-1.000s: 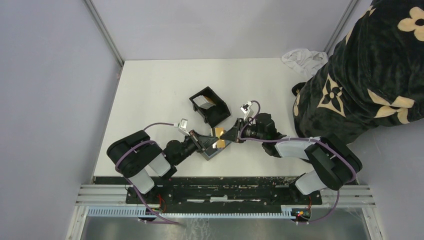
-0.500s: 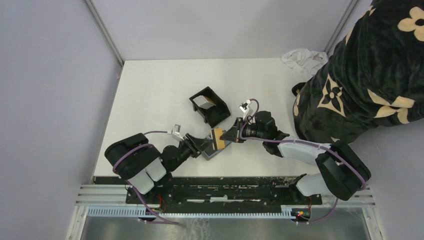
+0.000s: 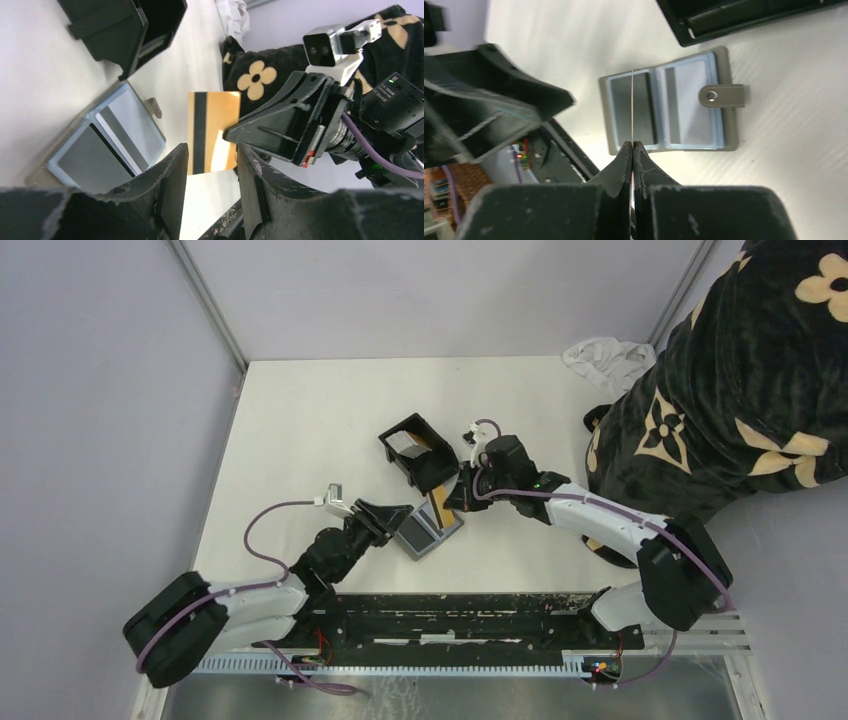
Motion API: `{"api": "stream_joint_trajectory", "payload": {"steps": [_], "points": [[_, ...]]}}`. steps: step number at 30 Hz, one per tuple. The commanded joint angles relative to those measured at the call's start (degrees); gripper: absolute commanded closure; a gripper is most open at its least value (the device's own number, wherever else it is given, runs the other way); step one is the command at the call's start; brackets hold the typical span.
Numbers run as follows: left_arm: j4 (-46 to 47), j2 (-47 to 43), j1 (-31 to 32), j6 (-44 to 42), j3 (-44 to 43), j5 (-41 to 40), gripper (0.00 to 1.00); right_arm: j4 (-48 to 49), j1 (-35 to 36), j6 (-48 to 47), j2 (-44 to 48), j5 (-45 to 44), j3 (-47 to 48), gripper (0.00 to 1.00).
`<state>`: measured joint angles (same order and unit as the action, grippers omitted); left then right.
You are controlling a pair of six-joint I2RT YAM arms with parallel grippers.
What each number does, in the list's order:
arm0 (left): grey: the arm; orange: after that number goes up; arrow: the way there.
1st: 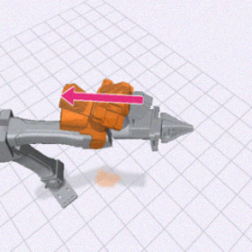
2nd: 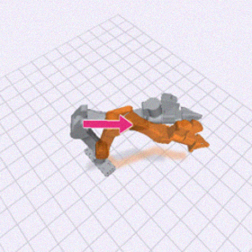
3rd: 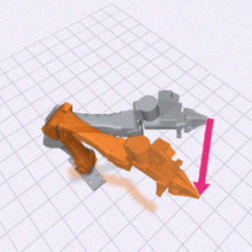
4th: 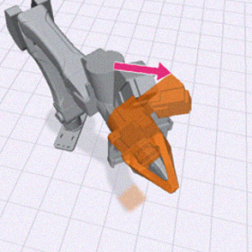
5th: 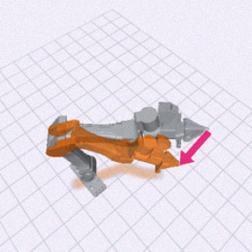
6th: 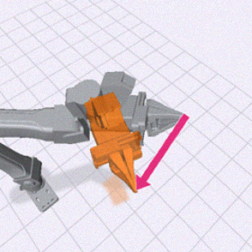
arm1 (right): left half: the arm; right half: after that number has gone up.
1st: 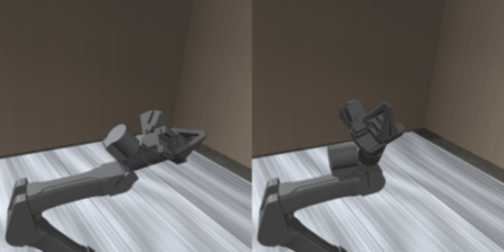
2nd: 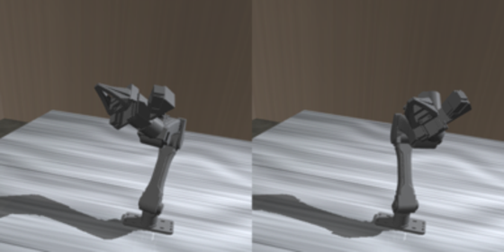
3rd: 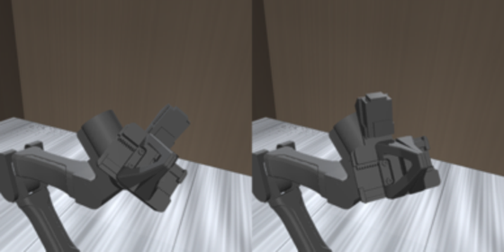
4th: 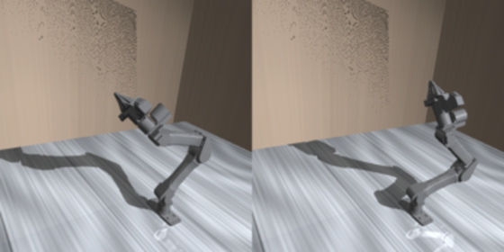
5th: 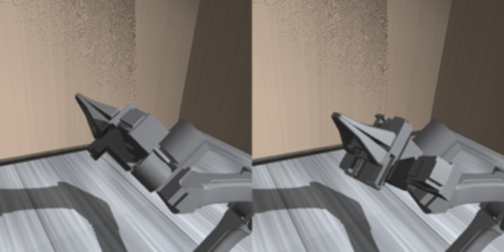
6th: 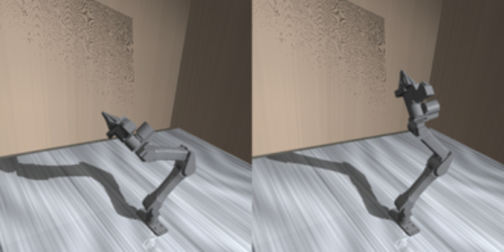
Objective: Put the credit cards into the card holder
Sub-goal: Pick up the credit card from the storage box, then turn over the card slot in the card holder.
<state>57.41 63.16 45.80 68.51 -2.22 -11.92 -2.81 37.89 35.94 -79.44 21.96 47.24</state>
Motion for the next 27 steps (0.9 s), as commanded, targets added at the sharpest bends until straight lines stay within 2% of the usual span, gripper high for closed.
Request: {"api": "stream_joint_trajectory", "payload": {"steps": [1, 5, 13, 16, 27], "points": [[-21.7, -8.6, 0.7, -5.5, -3.1, -7.7, 0.53, -8.4, 1.4, -7.6, -4.9, -4.0, 6.7, 0.99], [-27.8, -6.8, 1.3, -7.4, -7.2, -6.6, 0.56, -14.3, 2.1, -11.8, -9.2, -6.8, 12.5, 0.99], [-28.7, 7.4, 2.8, -6.3, -13.2, -5.3, 0.57, -25.9, 2.7, -19.0, -15.8, -10.8, 22.6, 0.99], [-31.8, 10.7, 2.8, -6.9, -16.3, -5.5, 0.58, -30.8, 2.6, -21.7, -19.3, -12.2, 26.9, 0.99], [-53.7, 6.6, 2.5, -8.9, -25.0, -8.4, 0.58, -39.6, 2.6, -22.1, -27.7, -13.0, 37.7, 0.99]]}}
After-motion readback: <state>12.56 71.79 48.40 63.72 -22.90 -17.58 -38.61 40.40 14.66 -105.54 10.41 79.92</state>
